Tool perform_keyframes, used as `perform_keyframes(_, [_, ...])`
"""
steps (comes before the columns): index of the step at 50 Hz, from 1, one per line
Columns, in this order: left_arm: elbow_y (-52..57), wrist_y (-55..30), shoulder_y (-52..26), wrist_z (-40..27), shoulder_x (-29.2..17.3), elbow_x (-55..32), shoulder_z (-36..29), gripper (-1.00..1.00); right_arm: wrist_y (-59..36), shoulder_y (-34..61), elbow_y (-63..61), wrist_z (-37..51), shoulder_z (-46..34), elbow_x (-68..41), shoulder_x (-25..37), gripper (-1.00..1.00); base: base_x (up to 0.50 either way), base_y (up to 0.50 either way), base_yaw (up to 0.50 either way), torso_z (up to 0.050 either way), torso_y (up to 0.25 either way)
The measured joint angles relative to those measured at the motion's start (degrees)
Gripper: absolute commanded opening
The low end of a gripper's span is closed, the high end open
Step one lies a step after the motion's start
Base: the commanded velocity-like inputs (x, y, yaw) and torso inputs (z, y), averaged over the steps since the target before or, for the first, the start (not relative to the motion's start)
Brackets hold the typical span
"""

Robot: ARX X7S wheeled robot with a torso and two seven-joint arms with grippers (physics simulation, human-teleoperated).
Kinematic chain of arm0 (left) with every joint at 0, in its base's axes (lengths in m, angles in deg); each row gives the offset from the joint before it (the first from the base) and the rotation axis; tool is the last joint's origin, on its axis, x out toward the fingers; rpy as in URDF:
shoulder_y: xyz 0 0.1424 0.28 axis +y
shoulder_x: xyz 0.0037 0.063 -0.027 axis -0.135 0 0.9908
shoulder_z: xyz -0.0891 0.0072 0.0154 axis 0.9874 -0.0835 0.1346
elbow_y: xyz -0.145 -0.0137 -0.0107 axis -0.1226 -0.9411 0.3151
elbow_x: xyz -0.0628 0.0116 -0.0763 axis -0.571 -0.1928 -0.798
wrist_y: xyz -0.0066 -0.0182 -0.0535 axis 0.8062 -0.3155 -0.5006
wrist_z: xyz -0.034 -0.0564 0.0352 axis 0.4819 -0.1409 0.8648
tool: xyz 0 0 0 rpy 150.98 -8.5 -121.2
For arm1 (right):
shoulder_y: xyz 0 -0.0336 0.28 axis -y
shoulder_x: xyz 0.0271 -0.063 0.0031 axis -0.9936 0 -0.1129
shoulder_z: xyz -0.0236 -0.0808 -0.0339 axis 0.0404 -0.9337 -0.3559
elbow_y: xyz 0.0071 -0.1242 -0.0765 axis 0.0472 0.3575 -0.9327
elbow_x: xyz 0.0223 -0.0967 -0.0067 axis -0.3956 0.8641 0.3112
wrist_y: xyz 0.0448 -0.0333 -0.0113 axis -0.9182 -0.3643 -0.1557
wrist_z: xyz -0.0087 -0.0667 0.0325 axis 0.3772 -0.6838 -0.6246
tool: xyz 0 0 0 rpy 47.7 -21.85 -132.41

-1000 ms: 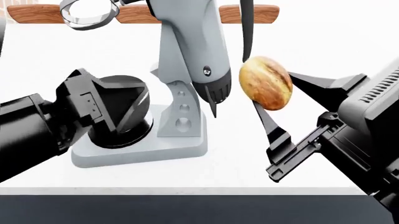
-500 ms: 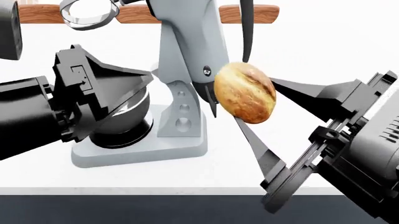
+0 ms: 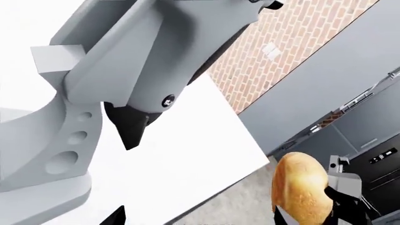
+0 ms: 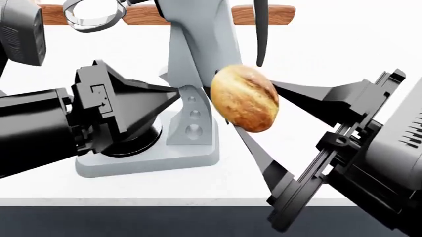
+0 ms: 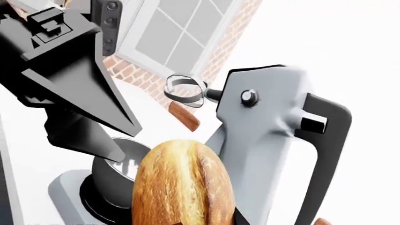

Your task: Place the bread in the stand mixer bowl.

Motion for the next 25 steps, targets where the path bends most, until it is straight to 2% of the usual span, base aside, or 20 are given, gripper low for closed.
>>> perform_keyframes(25, [1.76, 2.62, -3.08, 1.00, 1.22, -3.41, -1.07, 1.00, 1.58, -1.51, 0.77, -1.70, -3.03, 4.39, -0.62, -1.00, 0.00, 0.00, 0.00, 0.000, 0.000])
